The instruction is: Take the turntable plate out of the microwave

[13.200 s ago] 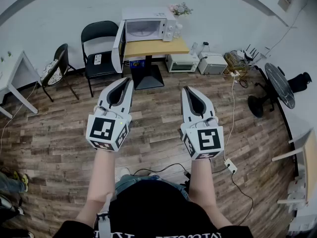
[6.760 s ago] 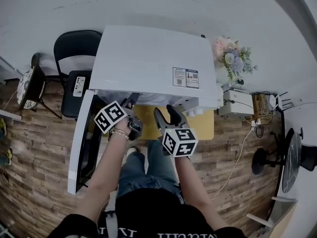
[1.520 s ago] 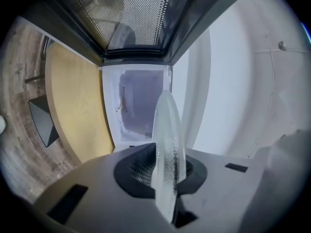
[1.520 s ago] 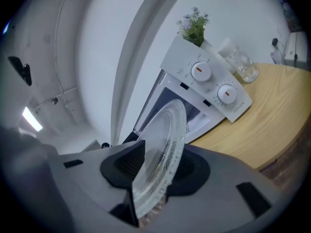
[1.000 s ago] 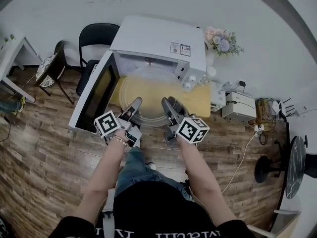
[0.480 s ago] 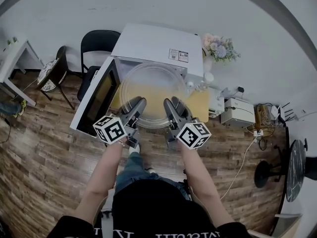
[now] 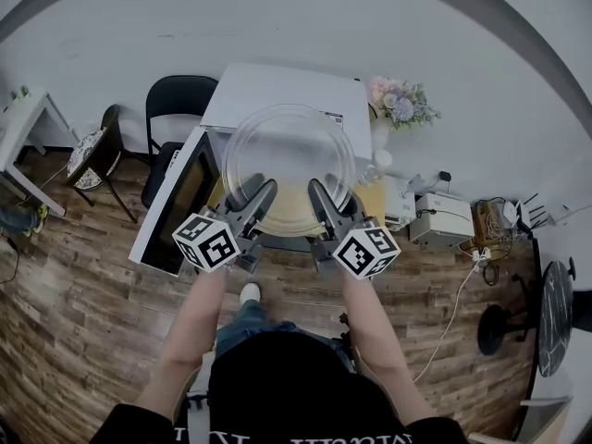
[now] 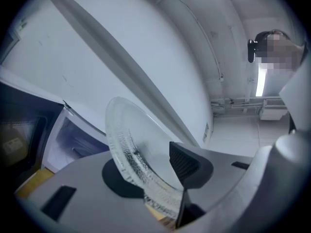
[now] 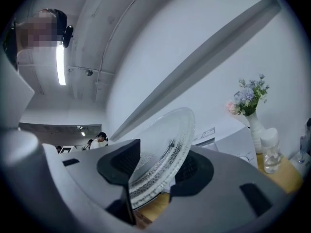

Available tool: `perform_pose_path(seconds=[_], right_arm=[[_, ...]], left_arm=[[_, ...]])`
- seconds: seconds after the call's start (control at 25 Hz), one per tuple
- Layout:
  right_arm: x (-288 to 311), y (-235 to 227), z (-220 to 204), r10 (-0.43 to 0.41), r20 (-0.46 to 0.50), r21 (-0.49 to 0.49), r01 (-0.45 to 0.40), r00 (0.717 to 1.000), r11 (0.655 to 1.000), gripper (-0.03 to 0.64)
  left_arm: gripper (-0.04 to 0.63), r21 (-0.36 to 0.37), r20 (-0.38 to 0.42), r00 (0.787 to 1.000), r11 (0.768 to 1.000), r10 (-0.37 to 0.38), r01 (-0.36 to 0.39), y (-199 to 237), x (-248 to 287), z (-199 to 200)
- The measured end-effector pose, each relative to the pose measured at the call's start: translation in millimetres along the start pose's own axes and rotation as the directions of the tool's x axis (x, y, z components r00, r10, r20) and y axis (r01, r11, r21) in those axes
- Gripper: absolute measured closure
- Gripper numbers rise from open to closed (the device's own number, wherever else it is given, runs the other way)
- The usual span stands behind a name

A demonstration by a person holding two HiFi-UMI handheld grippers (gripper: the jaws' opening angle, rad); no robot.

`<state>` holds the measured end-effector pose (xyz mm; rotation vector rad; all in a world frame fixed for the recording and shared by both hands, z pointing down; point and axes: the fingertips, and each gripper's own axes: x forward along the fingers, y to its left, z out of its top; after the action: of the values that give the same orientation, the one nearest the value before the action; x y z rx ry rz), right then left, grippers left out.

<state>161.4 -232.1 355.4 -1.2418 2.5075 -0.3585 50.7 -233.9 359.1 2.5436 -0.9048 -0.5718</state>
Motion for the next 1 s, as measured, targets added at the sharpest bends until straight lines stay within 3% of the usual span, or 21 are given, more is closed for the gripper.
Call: perform_pose_path(seconds=[0.44, 1.0], right_arm=[[25, -4, 46, 0.025, 0.106, -0.106, -0.014, 0.994, 0.994, 0.420], [75, -20, 98, 0.030, 0.218, -0.243, 0.025, 0.976, 0.970, 0.407]], left_arm=[[0.445, 0.122, 0.052, 0.993, 0.987, -0.108, 0.101, -4, 35, 42], [0.433, 0.247, 0.081, 0.971, 0.949, -0.224, 0.198, 14, 92, 94]])
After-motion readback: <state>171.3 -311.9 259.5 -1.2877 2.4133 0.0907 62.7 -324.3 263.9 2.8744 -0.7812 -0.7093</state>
